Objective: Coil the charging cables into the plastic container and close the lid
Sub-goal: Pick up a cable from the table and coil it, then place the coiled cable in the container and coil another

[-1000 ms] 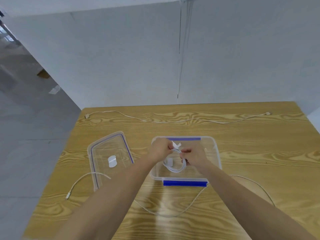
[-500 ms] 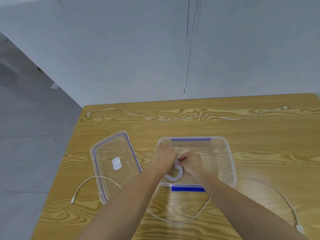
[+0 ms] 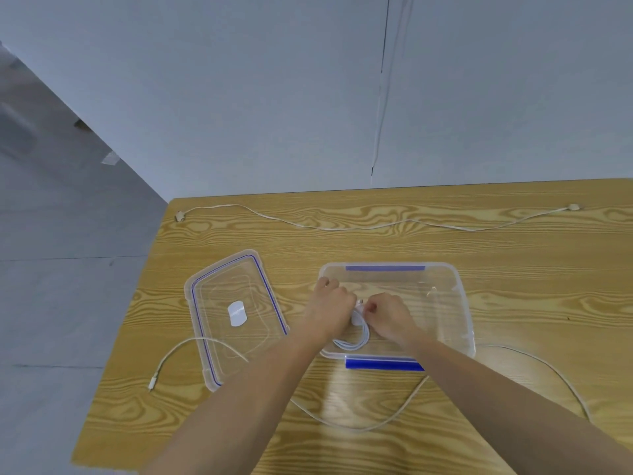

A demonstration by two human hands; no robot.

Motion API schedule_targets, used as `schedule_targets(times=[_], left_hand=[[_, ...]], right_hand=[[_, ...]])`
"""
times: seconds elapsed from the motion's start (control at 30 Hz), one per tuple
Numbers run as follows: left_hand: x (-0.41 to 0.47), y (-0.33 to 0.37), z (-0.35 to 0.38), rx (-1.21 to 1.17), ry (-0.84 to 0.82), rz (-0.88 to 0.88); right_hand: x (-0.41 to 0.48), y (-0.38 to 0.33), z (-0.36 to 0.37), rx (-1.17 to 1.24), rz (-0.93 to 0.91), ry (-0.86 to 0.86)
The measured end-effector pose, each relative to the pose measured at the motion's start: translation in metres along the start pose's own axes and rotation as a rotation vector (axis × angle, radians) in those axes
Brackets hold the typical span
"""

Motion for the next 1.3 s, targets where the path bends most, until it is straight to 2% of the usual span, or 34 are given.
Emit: schedule_targets(times=[0.1,0.27,0.43,0.6,0.73,0.97,1.3], left_hand=[[-0.012,-0.006,-0.011,-0.073,0.059,-0.078],[-0.042,-0.014,-0.022,-0.208,0.215,-0.212],[-0.081,-0.019,-0.030,-0.312,0.431,-0.333],[-0.125,-0.019,-0.020,-0.322,0.446,-0.409],[-0.162,-0.019,-0.004,-0.329,0.442,-0.486],[-0.224,-0.032,0.037,-0.324,0.364,-0.580],[-0.255,-0.108,0.099,-0.434,0.197,-0.689]], right_hand=[[-0.014,-0.006,-0.009,-0.087,-0.040,-0.002],[-0.040,-0.026,-0.021,-0.311,-0.247,0.083],[-0.079,-0.056,-0.019,-0.460,-0.727,0.291],[-0.106,-0.067,0.005,-0.554,-0.842,0.319],[-0.129,-0.072,0.038,-0.580,-0.935,0.271],[-0.149,-0.077,0.091,-0.577,-0.903,0.168],[-0.122,-0.096,0.159,-0.814,-0.666,0.081]])
Point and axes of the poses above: each hand's wrist, its own x-axis towards the middle knuckle, its own z-axis out of the palm, y = z × x, the point moved 6 cm from there along x, towards the middle knuckle, and after that the axes turned 14 degrees about x, right-handed, at the moved point
